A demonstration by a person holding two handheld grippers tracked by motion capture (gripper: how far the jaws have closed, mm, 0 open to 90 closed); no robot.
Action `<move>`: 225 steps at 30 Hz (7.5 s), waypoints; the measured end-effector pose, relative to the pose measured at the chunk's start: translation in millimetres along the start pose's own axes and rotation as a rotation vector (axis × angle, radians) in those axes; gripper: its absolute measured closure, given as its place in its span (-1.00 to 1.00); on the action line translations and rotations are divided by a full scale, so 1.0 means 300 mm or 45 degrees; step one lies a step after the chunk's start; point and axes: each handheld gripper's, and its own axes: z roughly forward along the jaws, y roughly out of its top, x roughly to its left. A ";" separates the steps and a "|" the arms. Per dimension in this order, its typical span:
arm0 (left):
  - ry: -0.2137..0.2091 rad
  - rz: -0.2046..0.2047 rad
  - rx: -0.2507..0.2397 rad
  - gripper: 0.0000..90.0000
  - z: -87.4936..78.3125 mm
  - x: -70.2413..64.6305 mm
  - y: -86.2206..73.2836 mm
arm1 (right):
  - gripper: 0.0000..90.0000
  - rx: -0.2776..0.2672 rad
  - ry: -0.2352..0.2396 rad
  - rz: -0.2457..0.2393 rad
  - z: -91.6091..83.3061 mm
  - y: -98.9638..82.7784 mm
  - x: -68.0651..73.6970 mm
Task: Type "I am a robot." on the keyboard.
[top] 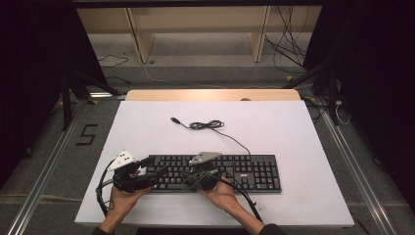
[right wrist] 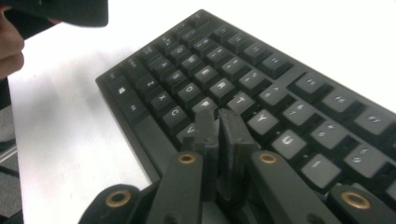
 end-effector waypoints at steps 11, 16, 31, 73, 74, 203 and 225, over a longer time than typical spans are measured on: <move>-0.001 -0.001 -0.001 -0.35 0.001 -0.002 0.000 | 0.51 -0.043 -0.006 0.022 -0.041 0.008 -0.027; -0.001 0.000 -0.001 -0.35 0.000 -0.001 0.000 | 0.06 -0.096 0.001 0.049 -0.084 0.015 -0.053; -0.001 -0.001 -0.003 -0.35 -0.001 -0.001 0.001 | -0.38 -0.209 -0.011 0.088 -0.206 0.015 -0.123; -0.003 0.005 0.001 -0.35 0.002 -0.002 0.000 | 1.00 0.047 -0.169 0.042 -0.084 -0.007 -0.147; -0.004 0.005 0.001 -0.35 0.002 -0.002 0.000 | 1.00 0.051 -0.169 0.042 -0.083 -0.008 -0.147; -0.032 0.139 0.430 0.97 0.279 -0.052 0.038 | -0.40 -0.369 -0.156 0.083 -0.460 -0.179 -0.112; -0.147 0.028 0.207 0.24 0.170 -0.024 0.091 | -0.41 -0.373 -0.160 0.081 -0.465 -0.179 -0.113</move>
